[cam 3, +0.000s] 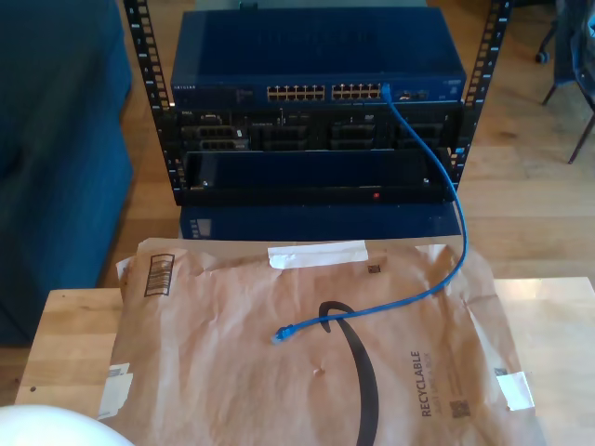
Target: Grab the cable and plug it in
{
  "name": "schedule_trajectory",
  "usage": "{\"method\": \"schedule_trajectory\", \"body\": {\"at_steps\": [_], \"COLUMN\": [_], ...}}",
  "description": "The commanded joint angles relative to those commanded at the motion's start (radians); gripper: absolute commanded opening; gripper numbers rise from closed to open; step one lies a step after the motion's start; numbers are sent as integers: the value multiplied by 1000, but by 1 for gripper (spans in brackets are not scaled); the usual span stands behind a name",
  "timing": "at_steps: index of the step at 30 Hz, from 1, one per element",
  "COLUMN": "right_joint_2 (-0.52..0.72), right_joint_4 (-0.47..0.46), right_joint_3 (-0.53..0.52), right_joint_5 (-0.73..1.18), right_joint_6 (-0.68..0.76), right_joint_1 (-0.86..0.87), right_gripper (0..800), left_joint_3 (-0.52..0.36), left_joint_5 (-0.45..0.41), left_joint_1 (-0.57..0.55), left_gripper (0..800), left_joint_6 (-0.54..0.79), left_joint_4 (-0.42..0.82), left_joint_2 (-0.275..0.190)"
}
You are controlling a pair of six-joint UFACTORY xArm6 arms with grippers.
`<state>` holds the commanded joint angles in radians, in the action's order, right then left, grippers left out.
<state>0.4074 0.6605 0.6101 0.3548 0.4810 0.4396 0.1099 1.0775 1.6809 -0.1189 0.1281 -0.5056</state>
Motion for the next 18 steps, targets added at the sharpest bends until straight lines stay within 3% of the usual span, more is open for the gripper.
{"method": "schedule_trajectory", "body": {"at_steps": [3,11,15,18], "right_joint_2": [54,204,212,215], "right_joint_4": [-23,-322,-493,-543], "right_joint_3": [-9,-74,-81,-97], "right_joint_5": [146,649,784,824], "right_joint_6": [-71,-94,-103,-183], "right_joint_1": [175,583,661,694], "right_gripper": [792,792,792,792], "left_joint_3": [0,0,0,0], "left_joint_5": [0,0,0,0], "left_joint_1": [0,-2,-2,-2], "left_gripper": [800,800,800,800], "left_joint_6": [0,0,0,0], "left_joint_4": [0,0,0,0], "left_joint_2": [0,0,0,0]}}
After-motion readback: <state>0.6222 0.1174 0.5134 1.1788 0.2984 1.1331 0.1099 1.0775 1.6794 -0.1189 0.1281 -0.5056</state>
